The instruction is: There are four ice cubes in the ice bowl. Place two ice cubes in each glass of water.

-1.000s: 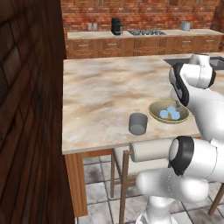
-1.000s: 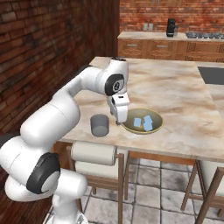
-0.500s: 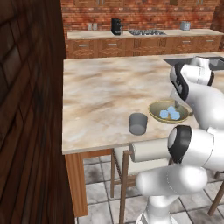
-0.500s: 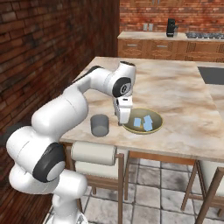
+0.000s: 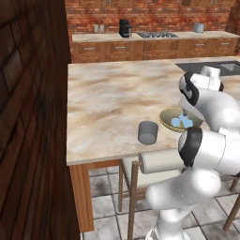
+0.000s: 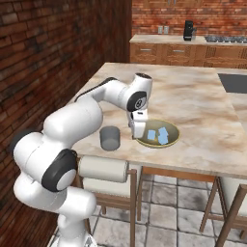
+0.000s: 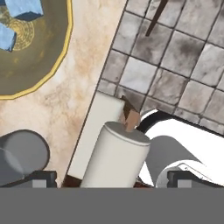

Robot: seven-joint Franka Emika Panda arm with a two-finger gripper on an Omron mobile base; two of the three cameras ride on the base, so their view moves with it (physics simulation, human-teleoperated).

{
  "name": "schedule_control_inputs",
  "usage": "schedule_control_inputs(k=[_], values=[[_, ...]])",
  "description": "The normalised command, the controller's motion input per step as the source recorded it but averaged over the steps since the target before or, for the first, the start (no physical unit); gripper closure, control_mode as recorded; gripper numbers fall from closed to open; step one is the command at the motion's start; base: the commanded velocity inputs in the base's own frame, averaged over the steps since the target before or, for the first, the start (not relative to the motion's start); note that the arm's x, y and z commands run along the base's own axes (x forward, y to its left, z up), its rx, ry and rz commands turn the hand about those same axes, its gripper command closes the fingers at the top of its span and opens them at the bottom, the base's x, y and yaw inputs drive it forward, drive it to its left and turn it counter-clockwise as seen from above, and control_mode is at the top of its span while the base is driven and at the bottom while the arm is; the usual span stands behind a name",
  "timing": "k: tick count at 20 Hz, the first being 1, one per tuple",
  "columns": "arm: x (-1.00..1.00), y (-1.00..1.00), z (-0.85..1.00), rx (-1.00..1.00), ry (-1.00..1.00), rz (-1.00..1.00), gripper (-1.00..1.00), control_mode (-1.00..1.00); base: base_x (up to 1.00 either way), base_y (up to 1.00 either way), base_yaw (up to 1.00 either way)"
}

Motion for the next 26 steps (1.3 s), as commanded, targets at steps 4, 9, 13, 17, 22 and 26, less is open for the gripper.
schedule_control_inputs(k=[4, 9, 13, 17, 22, 26], values=[[0.35, -0.08, -0.27, 0.00, -0.08, 0.00, -1.00, -1.00, 0.00, 0.00, 0.00], [0.30, -0.13, -0.22, 0.02, -0.06, 0.00, -1.00, -1.00, 0.00, 0.00, 0.00], [0.28, -0.09, -0.19, 0.00, -0.01, 0.00, -1.00, -1.00, 0.00, 0.00, 0.00], [0.29, -0.08, -0.16, 0.00, 0.00, 0.00, -1.00, -1.00, 0.00, 0.00, 0.00], [0.32, -0.10, -0.20, 0.01, 0.00, 0.00, -1.00, -1.00, 0.00, 0.00, 0.00], [0.36, -0.12, -0.20, 0.01, 0.00, 0.00, -1.00, -1.00, 0.00, 0.00, 0.00]])
